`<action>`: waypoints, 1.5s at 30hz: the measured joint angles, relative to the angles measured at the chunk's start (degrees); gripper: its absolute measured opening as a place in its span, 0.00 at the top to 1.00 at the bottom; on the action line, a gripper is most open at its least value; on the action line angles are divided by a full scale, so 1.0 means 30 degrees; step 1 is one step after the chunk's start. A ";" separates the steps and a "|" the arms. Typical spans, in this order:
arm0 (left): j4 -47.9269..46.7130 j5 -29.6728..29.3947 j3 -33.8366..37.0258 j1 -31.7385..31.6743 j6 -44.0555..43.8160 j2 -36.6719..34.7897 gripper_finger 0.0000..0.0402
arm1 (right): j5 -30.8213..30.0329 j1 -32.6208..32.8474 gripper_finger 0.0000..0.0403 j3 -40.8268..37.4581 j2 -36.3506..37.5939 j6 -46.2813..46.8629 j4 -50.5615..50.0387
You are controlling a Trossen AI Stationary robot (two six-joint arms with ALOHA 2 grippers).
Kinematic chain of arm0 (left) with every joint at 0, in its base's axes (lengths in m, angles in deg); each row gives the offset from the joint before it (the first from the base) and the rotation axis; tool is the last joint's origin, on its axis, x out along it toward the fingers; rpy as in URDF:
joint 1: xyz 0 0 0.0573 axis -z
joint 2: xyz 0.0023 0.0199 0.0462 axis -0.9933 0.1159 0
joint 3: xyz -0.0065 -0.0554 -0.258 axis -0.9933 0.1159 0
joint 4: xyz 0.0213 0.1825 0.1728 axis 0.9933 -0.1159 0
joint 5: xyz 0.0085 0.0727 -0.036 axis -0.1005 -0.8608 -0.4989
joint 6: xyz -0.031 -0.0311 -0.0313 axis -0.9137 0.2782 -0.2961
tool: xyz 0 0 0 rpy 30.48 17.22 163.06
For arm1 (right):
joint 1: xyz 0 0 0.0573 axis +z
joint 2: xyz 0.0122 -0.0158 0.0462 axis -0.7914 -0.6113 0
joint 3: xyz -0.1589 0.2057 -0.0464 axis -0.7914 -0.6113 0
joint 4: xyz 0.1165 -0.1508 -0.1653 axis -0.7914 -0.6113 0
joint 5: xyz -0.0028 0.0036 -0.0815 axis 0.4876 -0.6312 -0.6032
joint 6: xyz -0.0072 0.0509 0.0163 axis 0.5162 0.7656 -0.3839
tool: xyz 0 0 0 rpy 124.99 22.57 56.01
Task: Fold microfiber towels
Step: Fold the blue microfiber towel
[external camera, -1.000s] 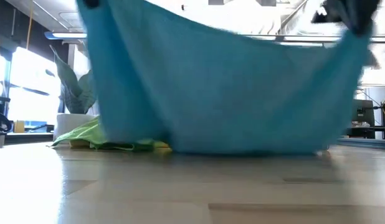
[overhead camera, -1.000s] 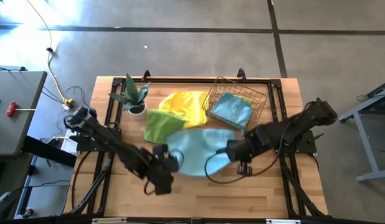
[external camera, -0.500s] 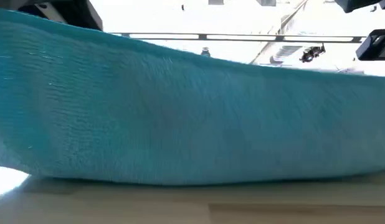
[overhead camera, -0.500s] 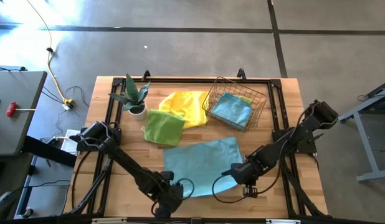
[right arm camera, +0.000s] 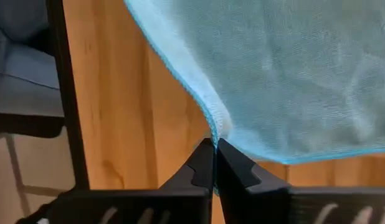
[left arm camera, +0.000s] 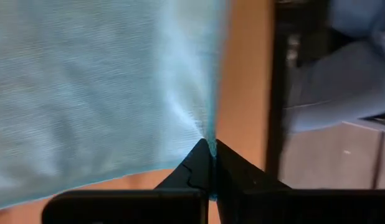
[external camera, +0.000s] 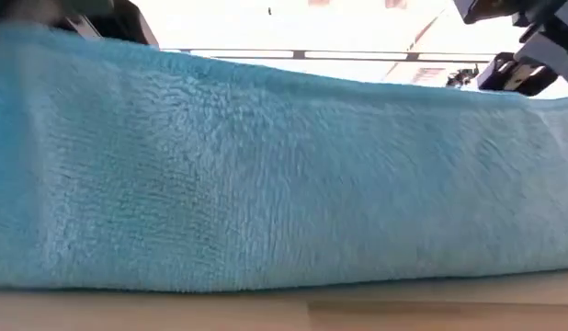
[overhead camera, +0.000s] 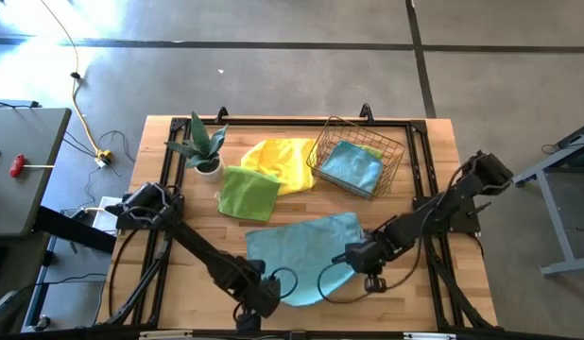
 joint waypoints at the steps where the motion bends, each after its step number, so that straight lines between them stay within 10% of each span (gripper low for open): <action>1: -0.0400 -0.0237 0.0000 -0.0103 0.0015 -0.0002 1.00 | -0.0144 -0.0211 1.00 0.0000 0.0000 -0.0323 -0.0041; 21: -0.6571 -0.6439 0.0000 -0.2140 0.2279 -0.0016 1.00 | -0.3867 -0.5671 1.00 0.0000 0.0000 -0.5373 -0.2139; 45: -0.8496 -0.8720 0.0048 -0.3977 0.2179 -0.0016 1.00 | -0.5314 -0.9093 1.00 0.0000 -0.0170 -0.7574 -0.2316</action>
